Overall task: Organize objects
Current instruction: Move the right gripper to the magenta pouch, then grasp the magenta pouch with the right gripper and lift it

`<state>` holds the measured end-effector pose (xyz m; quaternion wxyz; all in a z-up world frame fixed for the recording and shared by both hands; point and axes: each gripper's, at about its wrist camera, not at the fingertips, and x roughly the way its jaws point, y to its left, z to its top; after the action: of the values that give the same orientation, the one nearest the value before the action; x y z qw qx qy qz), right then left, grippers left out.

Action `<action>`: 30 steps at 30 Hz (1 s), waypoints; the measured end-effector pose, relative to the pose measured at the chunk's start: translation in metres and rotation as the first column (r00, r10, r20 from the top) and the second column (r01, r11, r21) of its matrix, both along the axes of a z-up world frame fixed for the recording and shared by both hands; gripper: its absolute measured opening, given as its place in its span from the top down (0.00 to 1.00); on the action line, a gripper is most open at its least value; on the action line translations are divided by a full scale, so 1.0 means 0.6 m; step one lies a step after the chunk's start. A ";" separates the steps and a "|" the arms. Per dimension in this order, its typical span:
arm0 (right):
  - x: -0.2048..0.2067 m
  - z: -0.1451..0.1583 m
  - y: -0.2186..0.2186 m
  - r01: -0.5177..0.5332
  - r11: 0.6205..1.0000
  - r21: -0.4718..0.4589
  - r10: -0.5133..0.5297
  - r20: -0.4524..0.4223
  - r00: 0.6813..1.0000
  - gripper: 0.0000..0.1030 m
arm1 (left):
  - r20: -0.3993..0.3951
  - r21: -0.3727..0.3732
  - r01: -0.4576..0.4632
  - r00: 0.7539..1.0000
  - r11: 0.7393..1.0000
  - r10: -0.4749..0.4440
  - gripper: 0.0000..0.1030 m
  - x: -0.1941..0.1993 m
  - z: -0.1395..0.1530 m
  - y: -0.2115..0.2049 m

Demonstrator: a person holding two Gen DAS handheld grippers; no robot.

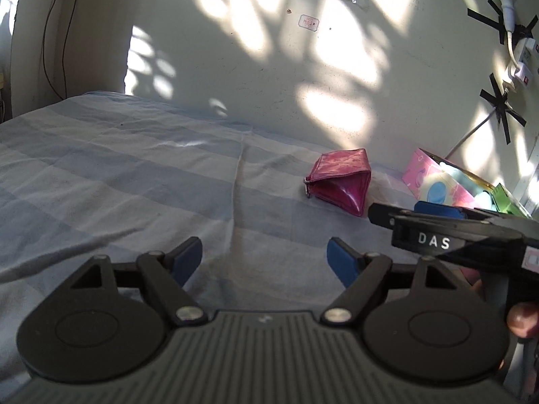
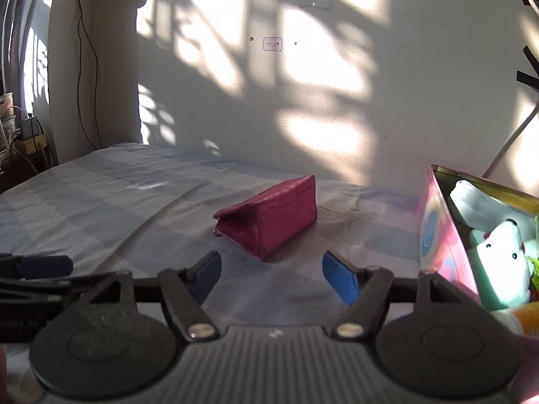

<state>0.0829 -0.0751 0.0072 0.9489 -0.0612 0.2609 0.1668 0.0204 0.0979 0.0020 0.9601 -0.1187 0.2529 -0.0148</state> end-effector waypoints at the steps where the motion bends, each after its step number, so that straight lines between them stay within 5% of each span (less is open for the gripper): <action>1: 0.021 -0.003 0.008 0.012 1.000 0.008 -0.012 -0.020 1.000 0.45 | 0.002 -0.001 0.004 1.000 1.000 -0.004 0.20 0.000 0.000 -0.001; 4: 0.066 -0.012 0.021 0.036 0.999 0.020 -0.035 -0.058 0.998 0.56 | 0.013 -0.004 0.011 1.000 1.000 -0.011 0.20 0.001 0.001 -0.001; 6: 0.080 -0.018 0.023 0.041 0.999 0.016 -0.040 -0.077 0.996 0.81 | 0.010 -0.010 0.012 1.000 1.000 -0.012 0.20 0.004 0.000 0.001; 8: 0.081 -0.022 0.015 0.060 0.997 0.038 -0.056 -0.095 0.994 0.84 | 0.007 -0.021 0.011 1.000 1.000 -0.011 0.20 0.006 0.000 0.005; 15: -0.008 -0.011 -0.066 0.011 0.994 0.108 0.002 -0.114 0.994 0.85 | 0.021 -0.046 0.023 1.000 0.999 -0.022 0.20 0.001 0.002 0.012; 21: -0.157 -0.004 -0.172 -0.084 0.995 0.054 0.089 -0.109 0.990 0.85 | 0.069 -0.097 0.184 0.982 0.978 -0.178 0.11 -0.010 0.008 0.000; 27: -0.280 -0.006 -0.276 -0.014 0.999 -0.046 0.011 -0.061 0.998 0.80 | 0.060 -0.132 0.419 0.908 0.898 -0.414 0.12 -0.027 0.014 -0.068; 30: -0.304 -0.011 -0.333 0.193 0.979 -0.061 -0.195 -0.027 0.980 0.73 | 0.065 -0.136 0.504 0.864 0.853 -0.499 0.12 -0.037 0.022 -0.120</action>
<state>-0.0995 -0.2747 0.0007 0.9540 -0.0603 0.2861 0.0667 -0.0019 0.0257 0.0154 0.9149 -0.1196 0.2600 -0.2848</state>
